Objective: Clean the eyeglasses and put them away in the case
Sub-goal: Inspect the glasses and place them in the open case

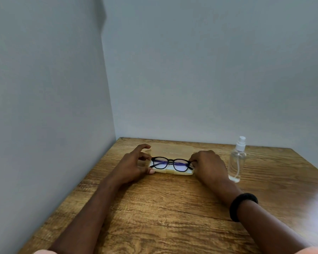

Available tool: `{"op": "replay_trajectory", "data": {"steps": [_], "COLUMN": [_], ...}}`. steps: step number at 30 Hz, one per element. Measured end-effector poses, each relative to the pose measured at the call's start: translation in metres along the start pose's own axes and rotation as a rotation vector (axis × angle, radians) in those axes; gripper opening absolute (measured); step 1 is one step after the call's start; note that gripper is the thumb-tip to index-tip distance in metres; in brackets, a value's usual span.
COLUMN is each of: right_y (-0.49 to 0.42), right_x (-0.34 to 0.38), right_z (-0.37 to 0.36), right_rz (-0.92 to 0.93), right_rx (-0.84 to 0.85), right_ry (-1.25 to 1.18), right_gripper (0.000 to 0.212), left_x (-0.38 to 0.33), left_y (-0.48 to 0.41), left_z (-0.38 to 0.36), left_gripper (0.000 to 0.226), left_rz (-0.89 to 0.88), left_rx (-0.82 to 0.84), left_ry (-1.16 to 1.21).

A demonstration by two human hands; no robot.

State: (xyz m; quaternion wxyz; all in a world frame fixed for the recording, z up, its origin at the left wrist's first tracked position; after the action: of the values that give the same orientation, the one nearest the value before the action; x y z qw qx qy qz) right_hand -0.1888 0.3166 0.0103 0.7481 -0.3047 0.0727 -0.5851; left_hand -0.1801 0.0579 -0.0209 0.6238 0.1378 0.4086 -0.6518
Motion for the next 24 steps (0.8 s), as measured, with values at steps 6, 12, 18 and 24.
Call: {"op": "replay_trajectory", "data": {"steps": [6,12,18,24], "right_y": [0.0037,0.0042,0.0036,0.0019], "right_x": [-0.0011,-0.0007,-0.0047,-0.0020], "right_z": [-0.0041,0.0033,0.0018,-0.0003], "right_rz": [0.012,0.003,-0.048,-0.052], "right_rx": [0.042,-0.026,-0.046,-0.022], "right_ry": [0.016,-0.016,-0.059,-0.094], "right_gripper": [0.028,0.036,0.022,0.042], "left_x": [0.0006,0.0007,0.0002,0.0001], "left_y": [-0.0011,-0.0019,-0.0016,-0.0011], "left_z": [-0.0026,-0.0025,-0.0029,-0.0036], "left_gripper": [0.083,0.082,0.081,0.081], "left_rz": [-0.011,-0.015,-0.024,-0.020], "left_rx": [0.005,0.001,0.006,0.010], "left_ry": [-0.026,-0.036,-0.037,-0.032]}}
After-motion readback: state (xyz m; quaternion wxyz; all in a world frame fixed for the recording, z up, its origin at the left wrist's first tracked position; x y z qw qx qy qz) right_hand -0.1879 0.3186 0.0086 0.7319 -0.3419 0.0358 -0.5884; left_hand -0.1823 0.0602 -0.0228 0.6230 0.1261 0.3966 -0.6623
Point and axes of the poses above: each hand's wrist, its own y-axis away from the middle knuckle, its own z-axis out of the back of the hand, x = y × z, the point moved 6 cm from there along -y, towards the middle knuckle, and after that the axes turned 14 degrees about -x, right-handed, at the moved point
